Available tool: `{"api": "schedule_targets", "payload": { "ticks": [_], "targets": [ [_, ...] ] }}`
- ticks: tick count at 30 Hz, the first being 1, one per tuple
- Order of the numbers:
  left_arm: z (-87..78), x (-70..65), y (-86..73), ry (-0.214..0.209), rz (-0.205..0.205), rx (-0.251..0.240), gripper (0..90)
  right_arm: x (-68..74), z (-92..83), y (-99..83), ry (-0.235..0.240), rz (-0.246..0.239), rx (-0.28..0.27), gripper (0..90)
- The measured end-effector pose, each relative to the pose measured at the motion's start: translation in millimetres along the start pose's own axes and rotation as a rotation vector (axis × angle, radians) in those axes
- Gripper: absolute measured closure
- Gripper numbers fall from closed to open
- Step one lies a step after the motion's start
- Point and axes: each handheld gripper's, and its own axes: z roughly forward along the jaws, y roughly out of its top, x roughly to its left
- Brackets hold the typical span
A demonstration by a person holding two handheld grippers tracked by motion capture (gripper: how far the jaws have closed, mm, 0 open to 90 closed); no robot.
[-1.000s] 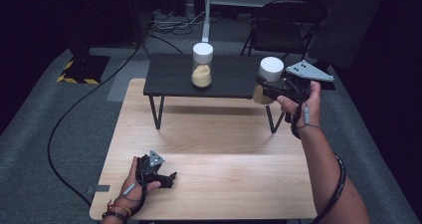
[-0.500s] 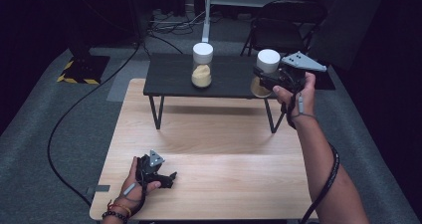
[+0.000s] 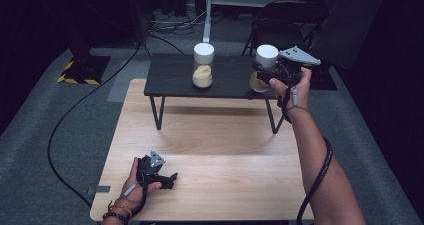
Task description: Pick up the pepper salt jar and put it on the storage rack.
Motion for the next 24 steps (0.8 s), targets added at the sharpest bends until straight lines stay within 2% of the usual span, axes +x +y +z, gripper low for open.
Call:
{"api": "schedule_targets", "payload": {
  "ticks": [13, 24],
  "targets": [
    [0.0, 0.0, 0.0, 0.0, 0.0, 0.0, 0.5, 4.4, 20.3, -6.9, -0.01, 0.025, -0.002, 33.6],
    [0.0, -0.1, -0.1, 0.0, -0.001, 0.0, 0.5, 8.5, 30.3, -20.8, -0.039, 0.044, -0.041, 33.5]
  ]
}}
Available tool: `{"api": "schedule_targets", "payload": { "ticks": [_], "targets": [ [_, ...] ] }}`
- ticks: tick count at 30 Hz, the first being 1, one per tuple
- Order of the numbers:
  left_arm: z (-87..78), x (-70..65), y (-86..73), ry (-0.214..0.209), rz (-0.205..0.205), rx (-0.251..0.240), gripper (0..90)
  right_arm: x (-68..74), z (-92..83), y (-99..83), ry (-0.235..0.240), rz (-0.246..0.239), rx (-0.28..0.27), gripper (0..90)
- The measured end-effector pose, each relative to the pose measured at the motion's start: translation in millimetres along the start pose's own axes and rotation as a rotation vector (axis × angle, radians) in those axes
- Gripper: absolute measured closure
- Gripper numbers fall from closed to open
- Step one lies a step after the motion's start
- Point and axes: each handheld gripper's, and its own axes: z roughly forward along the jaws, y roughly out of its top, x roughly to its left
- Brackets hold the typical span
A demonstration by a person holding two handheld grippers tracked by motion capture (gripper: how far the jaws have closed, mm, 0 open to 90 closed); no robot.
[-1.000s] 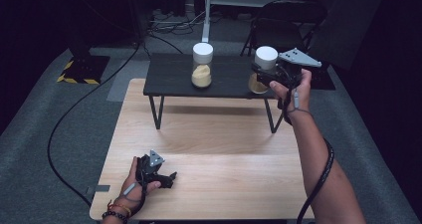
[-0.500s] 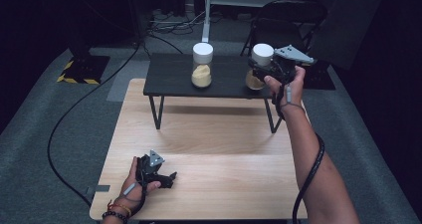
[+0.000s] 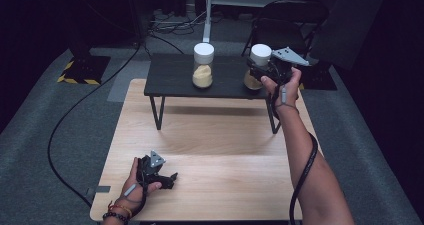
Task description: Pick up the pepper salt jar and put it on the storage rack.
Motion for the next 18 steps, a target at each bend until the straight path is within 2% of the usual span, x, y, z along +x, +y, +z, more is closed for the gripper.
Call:
{"api": "schedule_targets", "payload": {
  "ticks": [6, 10, 14, 18],
  "targets": [
    [0.0, 0.0, 0.0, 0.0, 0.0, 0.0, 0.5, -1.8, 5.4, -5.4, -0.004, 0.011, 0.007, 33.4],
    [0.0, 0.0, 0.0, 0.0, 0.0, 0.0, 0.5, -6.3, 6.1, -9.0, 0.006, 0.023, 0.002, 33.4],
    [0.1, 0.1, 0.0, -0.001, 0.0, 0.0, 0.4, -9.0, 4.6, -10.9, 0.021, 0.011, -0.003, 33.1],
    [0.1, 0.2, 0.2, -0.001, 0.001, 0.0, 0.5, -12.8, 4.8, -12.9, 0.026, 0.031, -0.004, 32.0]
  ]
}}
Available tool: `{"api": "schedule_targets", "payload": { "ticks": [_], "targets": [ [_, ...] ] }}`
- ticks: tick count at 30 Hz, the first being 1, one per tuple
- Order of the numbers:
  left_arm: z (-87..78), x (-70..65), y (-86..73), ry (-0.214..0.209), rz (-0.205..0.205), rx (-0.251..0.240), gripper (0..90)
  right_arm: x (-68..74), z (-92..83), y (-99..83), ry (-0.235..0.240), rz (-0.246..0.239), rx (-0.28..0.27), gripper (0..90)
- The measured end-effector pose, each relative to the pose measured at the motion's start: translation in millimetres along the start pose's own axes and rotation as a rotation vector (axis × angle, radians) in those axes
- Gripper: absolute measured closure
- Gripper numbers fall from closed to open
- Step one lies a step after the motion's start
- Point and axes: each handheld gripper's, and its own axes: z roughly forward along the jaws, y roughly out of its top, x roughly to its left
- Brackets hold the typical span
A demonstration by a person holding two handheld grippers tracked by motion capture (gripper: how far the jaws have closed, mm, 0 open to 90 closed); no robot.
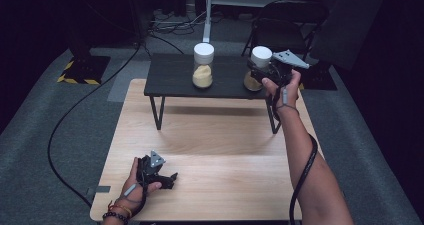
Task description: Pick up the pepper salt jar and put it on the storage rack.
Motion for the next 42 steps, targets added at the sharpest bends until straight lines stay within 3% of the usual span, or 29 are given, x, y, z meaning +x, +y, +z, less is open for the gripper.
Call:
{"api": "schedule_targets", "payload": {
  "ticks": [4, 12, 16, 25, 29, 35, 42],
  "targets": [
    [0.0, 0.0, 0.0, 0.0, 0.0, 0.0, 0.5, -5.2, 1.6, -2.4, 0.027, 0.014, 0.005, 27.3],
    [0.0, 0.0, 0.0, 0.0, 0.0, 0.0, 0.5, -7.3, 2.9, -5.2, 0.015, 0.029, -0.004, 23.6],
    [0.0, 0.0, 0.0, 0.0, 0.0, 0.0, 0.5, -5.2, 4.7, -7.5, -0.002, 0.03, -0.009, 15.5],
    [0.0, 0.0, 0.0, 0.0, 0.0, 0.0, 0.5, -6.5, 7.6, -8.5, 0.009, 0.021, 0.003, 4.1],
    [0.0, 0.1, 0.0, 0.0, 0.0, 0.0, 0.5, -7.7, 8.3, -6.2, 0.027, -0.003, 0.018, 2.2],
    [0.0, 0.1, 0.1, 0.0, 0.0, 0.0, 0.5, -2.5, 8.7, -6.1, 0.014, -0.049, 0.028, 1.8],
    [0.0, 0.0, 0.0, 0.0, 0.0, 0.0, 0.5, 1.7, -1.4, -5.3, 0.008, -0.115, -0.003, 1.1]
  ]
}}
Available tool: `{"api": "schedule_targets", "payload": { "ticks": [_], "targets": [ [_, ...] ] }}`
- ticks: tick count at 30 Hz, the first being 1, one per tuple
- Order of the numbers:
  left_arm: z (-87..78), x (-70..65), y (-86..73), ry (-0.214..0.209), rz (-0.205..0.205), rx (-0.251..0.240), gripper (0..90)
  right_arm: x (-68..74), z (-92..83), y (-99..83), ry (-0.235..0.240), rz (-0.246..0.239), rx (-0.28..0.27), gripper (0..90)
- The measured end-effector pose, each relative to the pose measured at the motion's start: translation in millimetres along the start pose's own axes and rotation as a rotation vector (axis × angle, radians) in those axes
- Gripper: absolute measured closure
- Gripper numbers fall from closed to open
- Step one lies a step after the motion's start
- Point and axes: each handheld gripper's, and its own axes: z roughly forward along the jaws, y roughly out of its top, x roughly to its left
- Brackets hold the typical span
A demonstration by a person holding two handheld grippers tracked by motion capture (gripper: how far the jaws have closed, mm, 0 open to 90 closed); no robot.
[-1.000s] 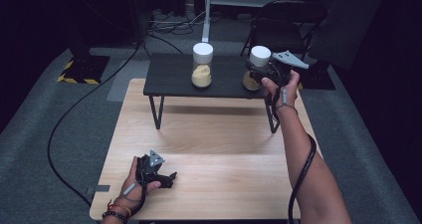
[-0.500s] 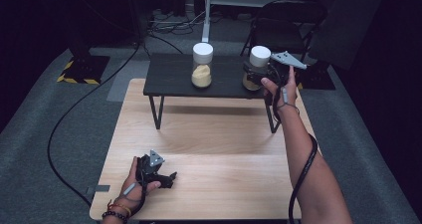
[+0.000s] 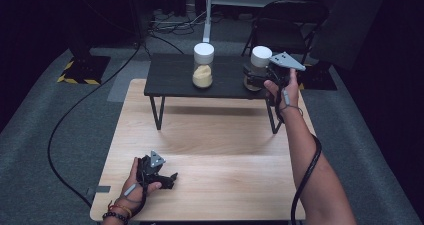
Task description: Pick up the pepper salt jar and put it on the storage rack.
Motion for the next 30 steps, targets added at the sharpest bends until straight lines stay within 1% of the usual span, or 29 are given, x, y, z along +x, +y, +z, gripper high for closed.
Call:
{"api": "schedule_targets", "payload": {
  "ticks": [4, 6, 9, 10, 13, 20, 22, 26, 30],
  "targets": [
    [0.0, 0.0, 0.1, 0.0, 0.0, 0.0, 0.5, 7.8, -6.3, -0.3, -0.041, -0.046, -0.005, 1.1],
    [0.0, 0.0, 0.0, 0.0, 0.0, 0.0, 0.4, 10.3, -9.1, -1.7, -0.049, -0.069, -0.009, 1.1],
    [0.0, 0.0, 0.0, 0.0, 0.0, 0.0, 0.5, 16.7, -14.7, -5.6, -0.076, -0.116, -0.027, 1.0],
    [0.0, 0.1, 0.1, 0.0, 0.001, 0.0, 0.5, 18.8, -16.5, -6.8, -0.088, -0.128, -0.032, 1.1],
    [-0.1, 0.1, 0.1, 0.0, 0.002, 0.001, 0.5, 21.8, -22.9, -10.8, -0.102, -0.149, -0.052, 1.1],
    [0.0, 0.0, 0.1, 0.0, 0.001, 0.0, 0.5, 25.9, -37.8, -21.1, -0.107, -0.201, -0.092, 1.1],
    [0.0, 0.0, 0.1, 0.0, 0.001, 0.0, 0.5, 27.9, -42.0, -24.3, -0.115, -0.221, -0.101, 1.1],
    [0.0, 0.1, 0.0, 0.0, 0.001, 0.0, 0.5, 29.6, -50.2, -30.1, -0.113, -0.238, -0.112, 1.1],
    [0.0, 0.0, 0.0, 0.0, 0.0, 0.0, 0.5, 33.0, -58.4, -37.9, -0.111, -0.266, -0.123, 1.1]
  ]
}}
